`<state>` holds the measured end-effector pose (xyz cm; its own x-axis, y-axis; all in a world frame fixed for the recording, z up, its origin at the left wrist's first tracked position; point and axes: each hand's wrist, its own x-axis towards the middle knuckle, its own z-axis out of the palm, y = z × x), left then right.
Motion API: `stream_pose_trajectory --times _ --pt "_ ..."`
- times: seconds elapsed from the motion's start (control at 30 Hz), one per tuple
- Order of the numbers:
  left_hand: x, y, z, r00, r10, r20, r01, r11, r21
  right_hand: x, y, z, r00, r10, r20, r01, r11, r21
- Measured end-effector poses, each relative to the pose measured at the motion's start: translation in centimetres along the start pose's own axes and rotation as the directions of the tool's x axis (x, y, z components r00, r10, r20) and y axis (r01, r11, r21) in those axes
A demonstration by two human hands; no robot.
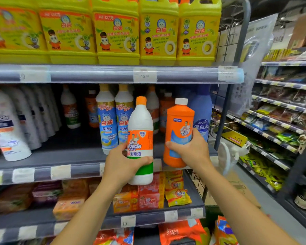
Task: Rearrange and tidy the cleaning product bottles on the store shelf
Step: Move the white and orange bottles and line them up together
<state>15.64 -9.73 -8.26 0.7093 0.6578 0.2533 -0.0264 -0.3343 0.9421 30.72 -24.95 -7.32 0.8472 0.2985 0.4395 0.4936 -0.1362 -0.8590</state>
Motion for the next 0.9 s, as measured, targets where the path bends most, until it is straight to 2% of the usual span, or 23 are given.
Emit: stream_pose_trajectory --times 0.13,0.43,0.63,0.9 --pt "-3.2 0.9 -0.2 0.997 -0.07 -0.042 0.069 0.998 -0.013 -3.9 -1.8 -2.0 0.998 0.012 0.069 -0.012 1.0 -0.006" --pt "-11.5 1.5 -2.9 0.978 -0.123 -0.169 0.137 0.988 0.072 -10.6 -4.3 -2.6 0.978 0.03 0.208 -0.05 0.994 0.093" --pt "-14.7 0.3 -6.9 0.941 -0.184 -0.284 0.194 0.981 0.007 -13.3 -5.5 -0.7 0.951 0.024 0.309 -0.064 0.991 0.118" --pt "-14.2 -1.6 -11.7 0.894 -0.236 -0.382 0.212 0.972 -0.106 -13.8 -7.6 4.2 0.905 0.005 0.426 -0.062 0.991 0.121"
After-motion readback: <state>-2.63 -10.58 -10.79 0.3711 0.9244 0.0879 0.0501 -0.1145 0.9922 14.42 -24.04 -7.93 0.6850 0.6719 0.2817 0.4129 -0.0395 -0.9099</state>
